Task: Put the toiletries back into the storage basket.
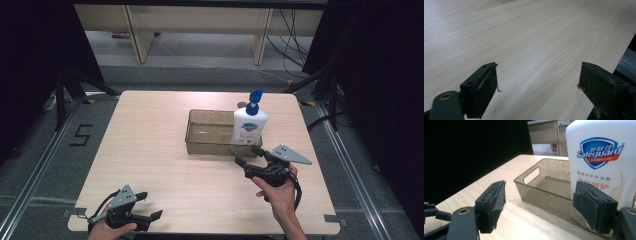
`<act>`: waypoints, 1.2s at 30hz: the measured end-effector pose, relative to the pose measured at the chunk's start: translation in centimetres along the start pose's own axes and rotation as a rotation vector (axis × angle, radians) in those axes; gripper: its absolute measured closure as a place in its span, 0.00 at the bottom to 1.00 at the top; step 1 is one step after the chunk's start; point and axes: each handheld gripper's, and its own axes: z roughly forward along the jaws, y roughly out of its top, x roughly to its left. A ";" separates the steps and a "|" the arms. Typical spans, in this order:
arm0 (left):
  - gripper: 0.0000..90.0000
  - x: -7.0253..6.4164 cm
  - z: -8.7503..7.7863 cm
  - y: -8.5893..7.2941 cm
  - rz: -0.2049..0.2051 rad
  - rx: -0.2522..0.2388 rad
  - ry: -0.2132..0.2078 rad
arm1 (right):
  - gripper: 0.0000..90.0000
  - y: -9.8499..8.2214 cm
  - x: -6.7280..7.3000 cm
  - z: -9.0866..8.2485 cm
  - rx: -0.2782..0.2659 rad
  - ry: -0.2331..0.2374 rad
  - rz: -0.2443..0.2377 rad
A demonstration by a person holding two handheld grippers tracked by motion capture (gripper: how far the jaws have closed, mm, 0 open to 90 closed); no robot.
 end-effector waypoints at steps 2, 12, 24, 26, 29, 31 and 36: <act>0.16 0.0 0.0 0.0 0.000 -0.001 -0.001 | 0.29 -0.1 0.0 0.0 0.002 0.007 -0.006; 0.16 -0.1 0.0 0.0 -0.003 -0.010 0.007 | 0.26 -0.9 0.4 -0.2 0.009 0.026 0.010; 0.16 0.1 -0.1 0.0 0.010 0.006 0.001 | 0.22 -1.6 0.7 0.0 0.024 0.059 -0.008; 0.16 0.1 -0.1 0.0 0.012 0.007 0.002 | 0.21 -1.7 0.8 -0.1 0.023 0.051 -0.015; 0.16 0.1 -0.1 0.0 0.010 0.005 0.001 | 0.21 -1.9 0.8 -0.1 0.021 0.054 -0.018; 0.16 0.1 -0.1 0.0 0.010 0.004 0.002 | 0.21 -1.9 0.9 -0.2 0.021 0.053 -0.024; 0.16 0.0 -0.1 0.0 0.002 -0.004 0.001 | 0.21 -2.3 1.1 -0.3 0.028 0.059 -0.013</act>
